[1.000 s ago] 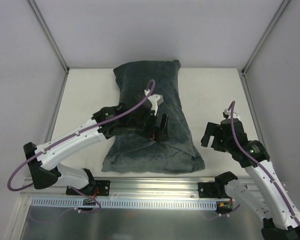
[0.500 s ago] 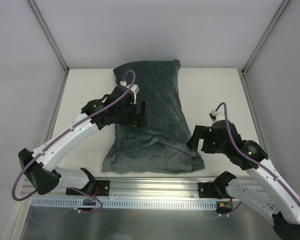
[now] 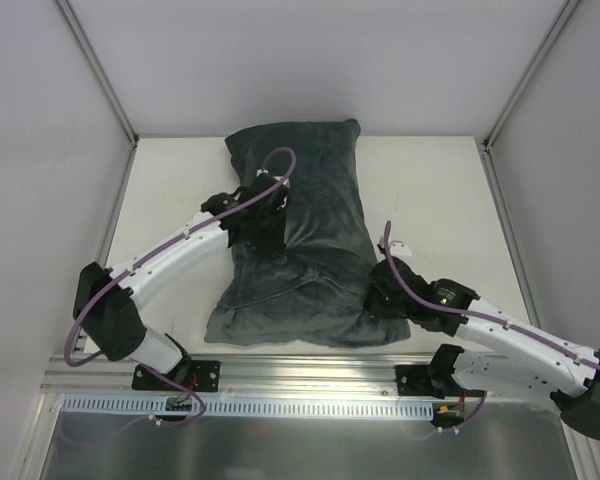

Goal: Remove the pillowcase from the pillow

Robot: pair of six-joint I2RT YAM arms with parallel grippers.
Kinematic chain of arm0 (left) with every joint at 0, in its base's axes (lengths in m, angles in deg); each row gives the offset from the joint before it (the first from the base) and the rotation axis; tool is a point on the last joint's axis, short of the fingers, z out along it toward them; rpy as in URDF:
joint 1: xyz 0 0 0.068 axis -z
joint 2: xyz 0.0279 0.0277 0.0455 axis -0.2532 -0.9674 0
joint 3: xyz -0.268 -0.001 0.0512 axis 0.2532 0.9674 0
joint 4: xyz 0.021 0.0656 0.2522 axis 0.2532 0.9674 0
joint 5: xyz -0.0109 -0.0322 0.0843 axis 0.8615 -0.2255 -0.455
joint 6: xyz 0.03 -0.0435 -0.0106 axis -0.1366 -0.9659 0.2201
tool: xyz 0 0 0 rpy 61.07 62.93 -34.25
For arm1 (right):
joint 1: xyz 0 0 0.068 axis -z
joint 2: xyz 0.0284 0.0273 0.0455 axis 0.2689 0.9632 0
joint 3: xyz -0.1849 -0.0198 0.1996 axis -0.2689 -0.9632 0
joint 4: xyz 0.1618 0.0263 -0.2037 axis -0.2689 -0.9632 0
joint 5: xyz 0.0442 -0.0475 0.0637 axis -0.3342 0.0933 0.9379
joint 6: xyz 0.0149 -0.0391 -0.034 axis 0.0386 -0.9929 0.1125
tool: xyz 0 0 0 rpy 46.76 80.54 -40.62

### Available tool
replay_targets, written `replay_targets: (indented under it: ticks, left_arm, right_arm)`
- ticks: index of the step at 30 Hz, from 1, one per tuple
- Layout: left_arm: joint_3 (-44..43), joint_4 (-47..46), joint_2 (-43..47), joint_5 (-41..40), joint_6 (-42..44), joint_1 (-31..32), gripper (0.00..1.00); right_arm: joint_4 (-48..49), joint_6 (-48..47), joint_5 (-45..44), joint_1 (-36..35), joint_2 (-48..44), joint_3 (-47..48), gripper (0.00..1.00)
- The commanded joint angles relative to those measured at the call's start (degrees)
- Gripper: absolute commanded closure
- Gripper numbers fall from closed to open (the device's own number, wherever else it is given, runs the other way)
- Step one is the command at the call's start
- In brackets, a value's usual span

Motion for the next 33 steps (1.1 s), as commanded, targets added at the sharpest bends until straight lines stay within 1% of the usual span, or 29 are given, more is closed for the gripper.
replay_targets:
  ticks: [1,2,3,4,6,7,9,10,12,16,23,24,25,26,27,28,29,30,31,32,33]
  left_arm:
    - [8.8,2.0,9.9,1.2,-6.5,1.1,1.0]
    - [13.3,2.0,12.4,0.8,-7.8,2.0,1.0]
    - [15.1,2.1,14.9,0.3,-9.2,3.2,1.0]
    - [17.8,2.1,19.6,0.2,-12.2,5.8,1.0]
    - [18.8,2.1,24.5,-0.8,-14.7,8.8,1.0]
    - [19.0,2.1,25.6,-1.5,-15.9,11.2,1.0]
    - [18.9,2.3,28.0,-1.9,-16.7,11.8,1.0]
    - [18.9,2.3,28.6,-2.1,-16.8,11.9,1.0]
    - [19.0,2.3,30.2,-3.5,-16.6,11.9,1.0]
    - [18.8,2.5,30.3,-4.5,-15.3,11.9,1.0]
    - [18.1,3.2,30.0,-5.8,-14.5,11.9,1.0]
    - [16.7,3.4,29.9,-5.9,-13.3,11.8,0.96]
    - [15.3,3.9,30.0,-6.2,-12.7,11.8,0.79]
    - [13.9,4.3,30.0,-6.5,-11.6,11.8,0.32]
    - [10.6,4.4,30.0,-7.1,-10.7,11.8,0.21]
    - [6.8,4.5,29.6,-7.5,-9.0,11.9,0.12]
    - [6.7,4.4,29.0,-7.9,-8.1,11.9,0.12]
    - [2.6,4.5,28.2,-8.5,-7.1,12.0,0.11]
    - [0.6,4.5,25.7,-8.6,-6.1,12.0,0.11]
    - [-3.2,4.7,24.3,-8.7,-4.4,12.2,0.11]
    - [-4.8,5.2,22.7,-8.9,-3.8,13.0,0.11]
  right_arm:
    - [1.3,-1.5,-4.4,8.4,-4.5,-0.1,0.99]
    - [1.2,-4.9,-2.7,10.6,-4.7,0.4,0.99]
    - [1.3,-6.3,-1.9,12.2,-4.4,0.8,0.99]
    - [1.3,-9.1,-1.3,15.2,-3.5,2.2,0.99]
    - [1.4,-11.0,-0.9,17.0,-1.3,3.8,0.99]
    - [1.7,-11.7,-0.9,17.9,1.4,5.7,0.99]
    - [1.7,-13.0,-1.4,18.3,3.9,8.7,0.99]
    - [1.8,-13.1,-1.4,18.3,5.8,9.5,0.99]
    - [2.1,-13.0,-0.7,18.3,6.3,10.3,0.99]
    - [4.5,-12.0,1.7,18.2,3.8,8.5,0.99]
    - [3.1,-11.8,0.1,18.3,-1.4,5.8,0.99]
    - [3.0,-13.2,-0.5,18.4,-1.5,6.3,0.99]
    - [2.7,-14.2,-1.2,18.7,-1.2,7.0,0.99]
    - [2.6,-15.2,-1.4,19.7,0.2,9.3,0.99]
    - [2.4,-17.6,-1.6,20.5,1.3,10.6,0.99]
    - [2.5,-18.8,-1.0,23.3,4.1,13.5,0.99]
    - [2.5,-19.7,0.1,24.9,4.1,15.0,0.87]
    - [2.3,-20.4,4.9,26.8,7.9,16.6,0.63]
    - [1.6,-21.0,7.2,28.2,9.9,18.4,0.12]
    - [-1.5,-20.7,7.9,29.4,11.6,20.4,0.01]
    - [-2.4,-20.3,7.8,29.3,13.7,23.4,0.03]
